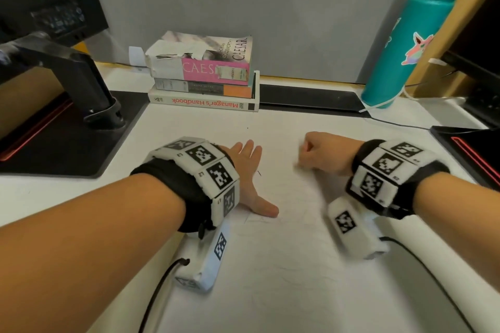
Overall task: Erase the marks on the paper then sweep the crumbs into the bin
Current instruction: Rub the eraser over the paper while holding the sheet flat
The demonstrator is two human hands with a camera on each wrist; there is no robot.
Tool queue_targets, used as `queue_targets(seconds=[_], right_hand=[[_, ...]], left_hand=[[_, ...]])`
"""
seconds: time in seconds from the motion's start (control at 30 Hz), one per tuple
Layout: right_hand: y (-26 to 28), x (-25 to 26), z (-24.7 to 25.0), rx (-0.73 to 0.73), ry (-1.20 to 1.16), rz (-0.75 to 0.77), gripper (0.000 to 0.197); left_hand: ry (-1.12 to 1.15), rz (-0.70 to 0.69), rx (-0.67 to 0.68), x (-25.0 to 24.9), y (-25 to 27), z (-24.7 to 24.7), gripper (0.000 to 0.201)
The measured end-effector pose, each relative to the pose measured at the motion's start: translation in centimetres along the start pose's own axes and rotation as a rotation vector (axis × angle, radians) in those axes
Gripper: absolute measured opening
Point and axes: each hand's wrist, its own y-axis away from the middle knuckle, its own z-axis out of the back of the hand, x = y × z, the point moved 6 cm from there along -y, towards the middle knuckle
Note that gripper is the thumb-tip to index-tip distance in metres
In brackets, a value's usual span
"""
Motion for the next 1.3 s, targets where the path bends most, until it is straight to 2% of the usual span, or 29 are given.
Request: queue_targets(seconds=[0.03,0.13,0.23,0.37,0.43,0.53,0.6,0.7,0.77,0.9,0.93,1.07,1.13,1.2,1.3], right_hand=[[0.5,-0.4,0.5,0.012,0.075,-0.025,0.013],[0.6,2.1,0.3,0.022,0.234,0.031,0.025],[0.2,4.3,-1.5,0.021,0.091,0.11,0.015],[1.3,1.6,-0.7,0.06,0.235,0.049,0.015],[1.3,2.2,-0.3,0.056,0.346,0.048,0.018],[0.8,4.4,-1.8,0.045,0.187,0.153,0.015],[1.3,3.4,-1.9,0.055,0.108,0.146,0.012],[1.9,1.5,-0.6,0.092,0.294,0.067,0.017],[1.6,2.4,-0.5,0.066,0.365,0.081,0.015],[1.6,3.7,-2.0,0.063,0.077,0.146,0.012],[1.9,2.9,-1.8,0.068,0.066,0.125,0.012],[1.7,1.8,-0.2,0.078,0.318,0.046,0.024],[1.0,3.4,-0.9,0.059,0.269,0.1,0.028],[1.0,4.2,-1.8,0.06,0.133,0.136,0.017],[1.4,1.7,-1.1,0.074,0.124,0.074,0.017]], left_hand=[[-0.008,0.001,-0.002,0.0,0.0,0.0,0.122],[-0.016,0.007,-0.014,-0.5,0.0,0.2,0.121],[-0.009,0.018,-0.022,-0.4,0.1,-0.1,0.118],[0.018,0.011,-0.023,-0.1,0.1,-0.2,0.121],[0.017,0.01,-0.023,-0.1,-0.1,-0.1,0.122],[0.019,0.016,-0.03,-0.2,-0.2,-0.2,0.121],[0.024,0.015,-0.035,-0.2,-0.3,-0.3,0.122],[0.032,0.009,-0.041,0.1,-0.5,-0.3,0.123],[0.018,0.012,-0.049,0.1,-0.7,-0.2,0.124],[0.016,0.026,-0.037,0.0,-0.6,-0.5,0.123],[0.017,0.019,-0.039,0.0,-0.7,-0.4,0.123],[0.027,0.013,-0.051,-0.1,-0.5,-0.2,0.123],[0.003,0.024,-0.063,-0.1,-0.6,-0.3,0.123],[-0.005,0.03,-0.064,-0.1,-0.6,-0.5,0.123],[0.001,0.022,-0.062,-0.1,-0.6,-0.2,0.124]])
